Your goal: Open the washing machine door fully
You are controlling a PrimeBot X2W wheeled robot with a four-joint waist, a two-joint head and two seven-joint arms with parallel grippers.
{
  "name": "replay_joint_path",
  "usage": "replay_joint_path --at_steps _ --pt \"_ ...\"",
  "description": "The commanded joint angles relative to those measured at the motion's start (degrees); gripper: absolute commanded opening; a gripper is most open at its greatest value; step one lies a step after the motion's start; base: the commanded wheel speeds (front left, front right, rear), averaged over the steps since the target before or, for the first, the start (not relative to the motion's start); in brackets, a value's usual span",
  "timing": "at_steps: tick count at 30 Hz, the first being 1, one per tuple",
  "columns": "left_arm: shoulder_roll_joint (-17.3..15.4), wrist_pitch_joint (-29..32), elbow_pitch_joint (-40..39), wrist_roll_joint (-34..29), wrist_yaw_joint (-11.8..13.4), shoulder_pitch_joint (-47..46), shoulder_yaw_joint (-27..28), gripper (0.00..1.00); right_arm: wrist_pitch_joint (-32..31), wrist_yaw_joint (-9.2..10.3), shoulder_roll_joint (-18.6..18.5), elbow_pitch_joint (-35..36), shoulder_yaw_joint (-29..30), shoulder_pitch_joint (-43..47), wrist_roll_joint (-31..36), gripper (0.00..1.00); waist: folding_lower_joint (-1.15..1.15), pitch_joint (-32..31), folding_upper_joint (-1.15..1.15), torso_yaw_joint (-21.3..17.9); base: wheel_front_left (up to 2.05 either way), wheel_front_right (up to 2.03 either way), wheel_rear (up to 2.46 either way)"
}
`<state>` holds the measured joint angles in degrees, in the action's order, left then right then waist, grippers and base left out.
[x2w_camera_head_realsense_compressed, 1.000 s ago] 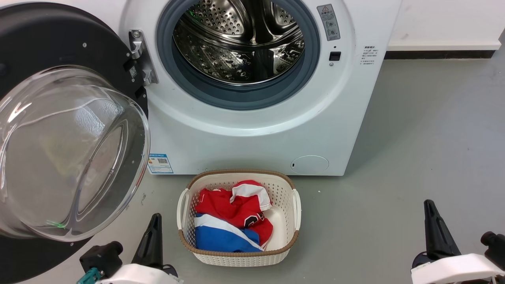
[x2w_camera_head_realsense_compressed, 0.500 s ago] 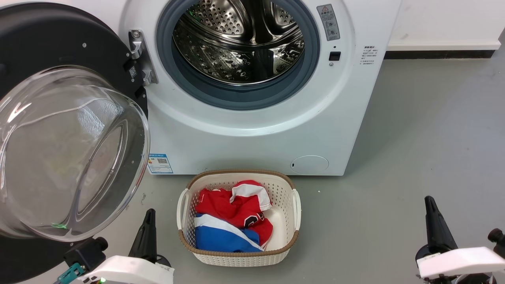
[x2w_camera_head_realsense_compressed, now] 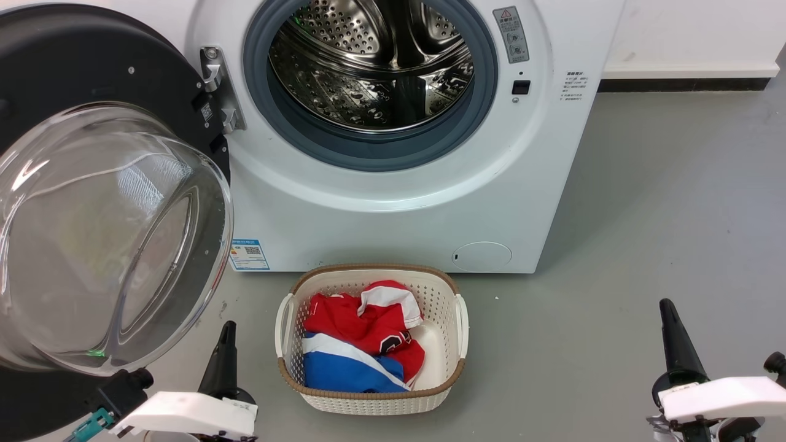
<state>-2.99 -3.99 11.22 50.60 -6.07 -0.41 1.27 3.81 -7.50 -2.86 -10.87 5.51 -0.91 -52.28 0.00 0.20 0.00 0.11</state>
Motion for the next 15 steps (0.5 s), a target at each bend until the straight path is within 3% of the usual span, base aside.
replay_joint_path --at_steps 1,15 --pt "-0.1 0.4 -0.4 1.8 -0.3 -1.7 0.4 0.00 -0.4 0.00 0.0 0.4 0.1 -1.4 -1.9 0.00 0.00 0.0 0.00 0.0 0.00 0.00 0.00" --pt "-0.1 2.8 0.3 11.3 -0.6 -2.8 1.6 0.00 -2.8 0.00 0.0 -0.5 0.4 -2.4 -11.0 0.00 0.00 0.0 0.00 0.0 0.00 0.00 0.00"
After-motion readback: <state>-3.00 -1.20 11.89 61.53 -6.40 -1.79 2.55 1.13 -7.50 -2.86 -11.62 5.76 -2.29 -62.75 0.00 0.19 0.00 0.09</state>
